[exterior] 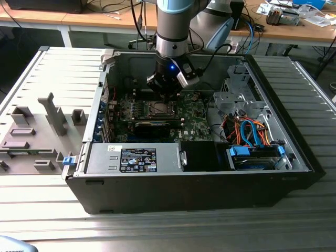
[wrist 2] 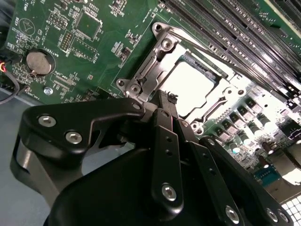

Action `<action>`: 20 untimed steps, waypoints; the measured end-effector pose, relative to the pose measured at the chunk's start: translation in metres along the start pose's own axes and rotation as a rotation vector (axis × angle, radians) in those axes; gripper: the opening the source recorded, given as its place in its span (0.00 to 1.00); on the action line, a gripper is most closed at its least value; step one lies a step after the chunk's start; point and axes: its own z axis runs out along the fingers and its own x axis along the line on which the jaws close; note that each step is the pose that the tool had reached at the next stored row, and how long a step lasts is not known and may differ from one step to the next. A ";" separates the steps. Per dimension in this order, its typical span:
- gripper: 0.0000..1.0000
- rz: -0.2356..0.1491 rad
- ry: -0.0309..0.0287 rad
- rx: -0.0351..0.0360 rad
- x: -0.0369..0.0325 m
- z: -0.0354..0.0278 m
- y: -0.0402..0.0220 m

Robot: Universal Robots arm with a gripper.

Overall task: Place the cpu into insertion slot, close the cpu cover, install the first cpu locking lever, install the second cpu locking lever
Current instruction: 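Install the first cpu locking lever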

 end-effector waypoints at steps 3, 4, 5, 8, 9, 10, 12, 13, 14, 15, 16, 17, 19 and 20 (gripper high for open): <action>0.11 0.000 0.0002 0.0006 0.0000 -0.0014 0.0000; 0.11 0.000 0.0002 0.0007 0.0000 -0.0021 0.0000; 0.11 0.000 0.0001 0.0006 0.0000 -0.0029 0.0000; 0.11 0.000 0.0001 0.0006 0.0000 -0.0057 0.0001; 0.11 0.000 0.0001 0.0006 0.0000 -0.0060 0.0001; 0.11 0.000 0.0001 0.0006 0.0000 -0.0067 0.0001; 0.11 0.000 -0.0001 0.0004 0.0000 -0.0073 0.0002; 0.11 0.000 0.0000 0.0005 0.0000 -0.0076 0.0002; 0.11 0.000 0.0001 0.0005 0.0000 -0.0078 0.0002; 0.11 0.000 0.0001 0.0005 0.0000 -0.0080 0.0002; 0.11 0.000 0.0000 0.0005 0.0000 -0.0082 0.0002; 0.11 0.000 0.0000 0.0004 0.0000 -0.0082 0.0002; 0.11 0.000 0.0001 0.0005 0.0000 -0.0084 0.0002; 0.11 0.000 0.0001 0.0006 0.0000 -0.0085 0.0002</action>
